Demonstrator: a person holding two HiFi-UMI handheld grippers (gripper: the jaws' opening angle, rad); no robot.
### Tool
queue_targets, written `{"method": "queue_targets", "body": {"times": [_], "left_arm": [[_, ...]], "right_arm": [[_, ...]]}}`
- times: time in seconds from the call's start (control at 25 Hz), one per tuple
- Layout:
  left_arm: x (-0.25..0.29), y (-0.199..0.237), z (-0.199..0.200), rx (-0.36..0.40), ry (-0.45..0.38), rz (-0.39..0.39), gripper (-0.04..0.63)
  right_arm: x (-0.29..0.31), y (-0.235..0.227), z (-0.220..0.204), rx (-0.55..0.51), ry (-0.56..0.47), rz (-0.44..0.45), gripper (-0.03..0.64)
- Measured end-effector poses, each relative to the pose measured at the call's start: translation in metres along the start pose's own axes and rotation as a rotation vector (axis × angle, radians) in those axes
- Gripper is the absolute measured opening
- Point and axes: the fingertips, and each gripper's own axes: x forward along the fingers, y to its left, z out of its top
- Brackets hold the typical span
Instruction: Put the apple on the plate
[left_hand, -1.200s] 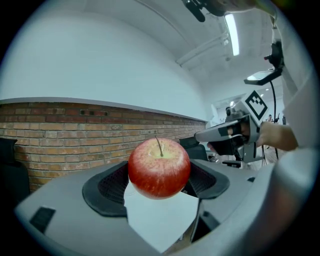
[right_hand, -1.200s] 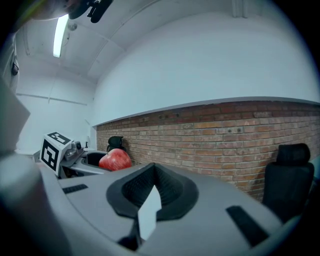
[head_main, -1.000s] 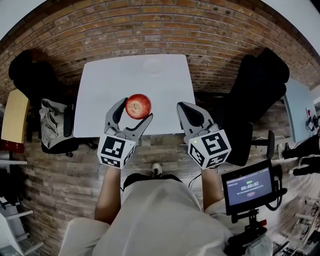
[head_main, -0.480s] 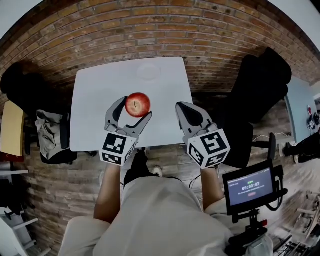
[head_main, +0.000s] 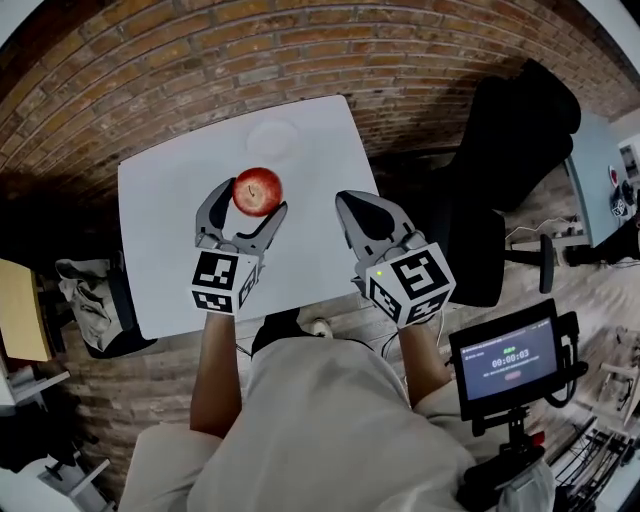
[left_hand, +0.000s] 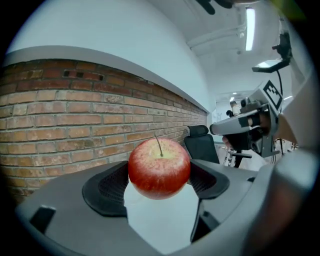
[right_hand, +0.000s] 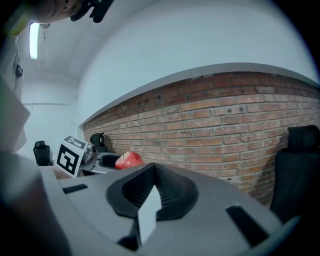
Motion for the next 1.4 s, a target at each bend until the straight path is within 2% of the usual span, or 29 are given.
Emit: {"method": "queue_targets", "body": {"times": [0.32, 0.72, 0.96, 1.12, 1.4], "left_arm": [[0.066, 0.029, -0.03, -0.028, 0.064, -0.05, 0.383], [0.131, 0.055, -0.075, -0.015, 0.137, -0.09, 0.383], [0.163, 0.076, -0.102, -0.089, 0.169, -0.08, 0.383], [0.177, 0.095, -0.121, -0.112, 0.2, -0.059, 0.383], [0.206, 0.112, -0.158, -0.067, 0.286, -0.068, 0.383]], "right_arm": [[0.034, -0.032, -0.019, 0.049, 0.07, -0.055, 0.003], [0.062, -0.058, -0.043, 0.094, 0.131, -0.101, 0.003], [0.077, -0.063, -0.058, 0.108, 0.169, -0.108, 0.003], [0.082, -0.061, -0.065, 0.097, 0.198, -0.116, 0.003], [0.087, -0.055, -0.078, 0.108, 0.242, -0.129, 0.003]]}}
